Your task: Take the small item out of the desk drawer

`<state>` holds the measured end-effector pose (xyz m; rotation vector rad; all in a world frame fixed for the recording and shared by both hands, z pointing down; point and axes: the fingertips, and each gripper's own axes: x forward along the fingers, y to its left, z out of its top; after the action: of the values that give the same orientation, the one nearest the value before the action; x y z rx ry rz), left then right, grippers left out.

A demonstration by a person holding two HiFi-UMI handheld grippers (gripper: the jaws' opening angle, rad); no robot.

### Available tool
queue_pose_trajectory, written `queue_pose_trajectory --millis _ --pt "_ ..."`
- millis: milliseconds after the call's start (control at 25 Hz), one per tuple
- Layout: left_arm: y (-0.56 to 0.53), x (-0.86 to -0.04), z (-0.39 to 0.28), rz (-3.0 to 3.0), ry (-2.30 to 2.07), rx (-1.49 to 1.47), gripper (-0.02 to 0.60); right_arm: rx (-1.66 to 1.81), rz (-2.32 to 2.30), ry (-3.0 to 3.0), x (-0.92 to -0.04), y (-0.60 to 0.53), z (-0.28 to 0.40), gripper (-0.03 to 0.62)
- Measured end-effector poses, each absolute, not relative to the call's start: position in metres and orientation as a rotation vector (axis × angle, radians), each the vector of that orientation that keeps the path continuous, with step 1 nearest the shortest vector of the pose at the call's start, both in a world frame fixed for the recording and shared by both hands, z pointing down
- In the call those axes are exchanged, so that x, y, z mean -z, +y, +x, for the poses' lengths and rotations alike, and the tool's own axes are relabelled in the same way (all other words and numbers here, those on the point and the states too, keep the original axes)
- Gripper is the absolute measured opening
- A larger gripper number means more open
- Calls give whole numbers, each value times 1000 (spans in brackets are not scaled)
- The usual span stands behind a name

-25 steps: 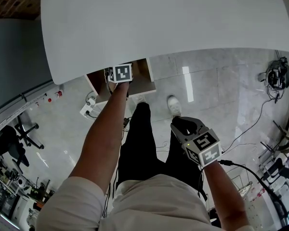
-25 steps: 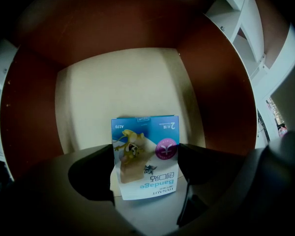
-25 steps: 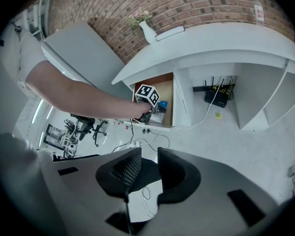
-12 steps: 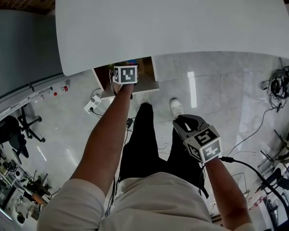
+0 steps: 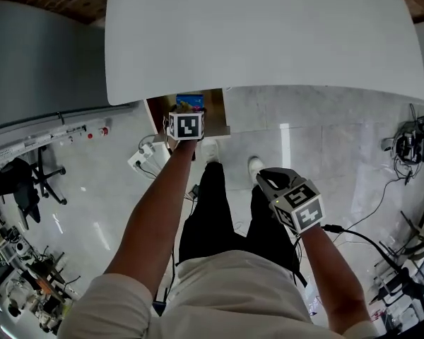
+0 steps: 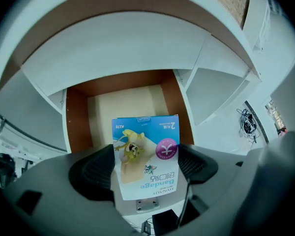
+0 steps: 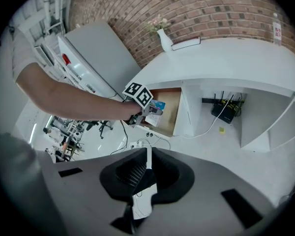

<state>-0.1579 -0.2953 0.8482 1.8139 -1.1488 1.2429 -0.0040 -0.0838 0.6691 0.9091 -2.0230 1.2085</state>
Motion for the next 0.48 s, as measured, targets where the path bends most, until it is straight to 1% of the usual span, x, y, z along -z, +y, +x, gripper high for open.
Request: queue_pose_trajectory --millis 480 --pt "-243 -727 -142 1923 -1213 -1135 390 -1053 926 -2085 -613 -59 45 43"
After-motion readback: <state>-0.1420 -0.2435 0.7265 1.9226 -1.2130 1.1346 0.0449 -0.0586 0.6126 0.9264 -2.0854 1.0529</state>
